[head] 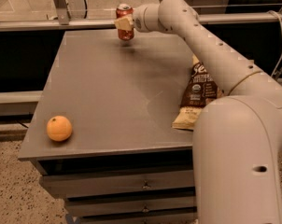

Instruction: Move coke can near orange

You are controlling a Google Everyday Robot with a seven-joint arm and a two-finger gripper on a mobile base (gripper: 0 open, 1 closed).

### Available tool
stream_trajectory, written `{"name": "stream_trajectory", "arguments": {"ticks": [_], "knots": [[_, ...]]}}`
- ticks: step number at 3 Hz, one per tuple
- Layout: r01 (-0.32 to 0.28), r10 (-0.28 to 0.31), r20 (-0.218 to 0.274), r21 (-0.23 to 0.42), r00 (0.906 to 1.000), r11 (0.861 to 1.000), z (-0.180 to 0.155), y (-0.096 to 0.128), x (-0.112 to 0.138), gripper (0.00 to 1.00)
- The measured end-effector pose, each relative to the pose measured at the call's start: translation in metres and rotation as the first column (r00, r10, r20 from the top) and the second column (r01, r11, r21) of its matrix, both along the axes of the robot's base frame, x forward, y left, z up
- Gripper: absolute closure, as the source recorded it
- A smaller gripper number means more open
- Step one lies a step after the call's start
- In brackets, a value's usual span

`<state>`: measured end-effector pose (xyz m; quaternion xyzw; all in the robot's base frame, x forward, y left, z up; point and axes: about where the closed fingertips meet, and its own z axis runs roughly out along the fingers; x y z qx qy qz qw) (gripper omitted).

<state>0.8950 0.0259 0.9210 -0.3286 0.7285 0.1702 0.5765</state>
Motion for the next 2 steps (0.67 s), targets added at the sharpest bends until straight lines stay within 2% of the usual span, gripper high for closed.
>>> {"name": "stream_trajectory", "arguments": {"ticks": [1,2], "knots": [[-0.115,0.114,0.030,0.007,0.9930,0.993,0.023,0.010,-0.044,1.00],[-0.292,0.291,0.077,0.008,0.9536,0.956,0.046,0.032,-0.107,1.00]]}}
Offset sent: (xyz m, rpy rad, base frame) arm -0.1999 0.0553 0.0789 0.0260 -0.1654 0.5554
